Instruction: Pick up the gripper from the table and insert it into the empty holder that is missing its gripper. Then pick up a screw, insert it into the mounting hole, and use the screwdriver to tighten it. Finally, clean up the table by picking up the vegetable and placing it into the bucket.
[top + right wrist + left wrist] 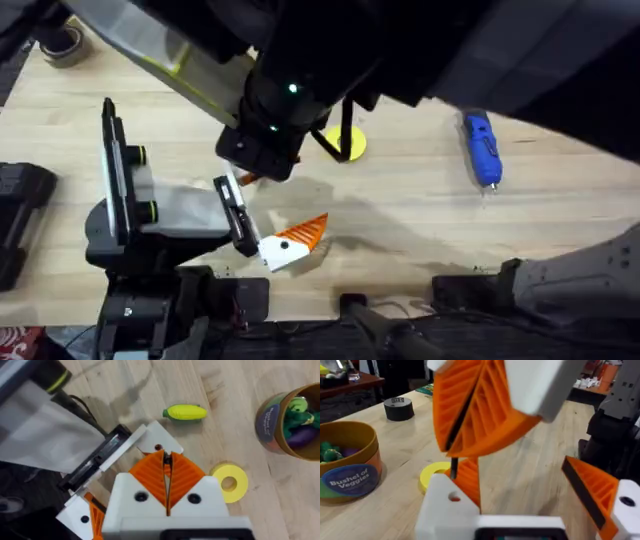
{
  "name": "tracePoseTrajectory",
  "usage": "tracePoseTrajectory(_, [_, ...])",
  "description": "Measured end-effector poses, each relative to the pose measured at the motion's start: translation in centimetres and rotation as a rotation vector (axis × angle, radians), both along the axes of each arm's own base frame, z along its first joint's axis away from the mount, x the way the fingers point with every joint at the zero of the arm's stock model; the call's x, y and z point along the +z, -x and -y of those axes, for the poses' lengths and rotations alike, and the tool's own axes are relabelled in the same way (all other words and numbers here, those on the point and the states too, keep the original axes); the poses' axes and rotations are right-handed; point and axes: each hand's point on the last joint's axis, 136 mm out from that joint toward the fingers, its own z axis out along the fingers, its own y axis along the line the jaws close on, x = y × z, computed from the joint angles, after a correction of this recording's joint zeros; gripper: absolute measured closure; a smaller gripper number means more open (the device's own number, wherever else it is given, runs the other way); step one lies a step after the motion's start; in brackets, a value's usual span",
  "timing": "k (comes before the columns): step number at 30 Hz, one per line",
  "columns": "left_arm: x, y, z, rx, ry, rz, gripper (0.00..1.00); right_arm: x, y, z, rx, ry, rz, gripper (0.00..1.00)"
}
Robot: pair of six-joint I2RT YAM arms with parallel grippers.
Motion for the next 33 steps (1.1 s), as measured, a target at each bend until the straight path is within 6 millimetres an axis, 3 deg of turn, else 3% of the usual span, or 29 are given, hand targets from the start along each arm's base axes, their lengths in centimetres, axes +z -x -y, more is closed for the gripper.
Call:
tracePoseTrajectory(16, [-0.01, 0.00, 0.00, 0.000, 0.000, 0.000, 0.015, -0.49, 1.01, -0.53, 0.025, -0.008, -0.028, 0.996])
tracePoseTrajectory(33, [0.01, 0.00, 0.00, 0.000, 0.000, 0.000, 0.015, -0.40, 0.68, -0.63, 0.018, -0.011, -0.011, 0.996])
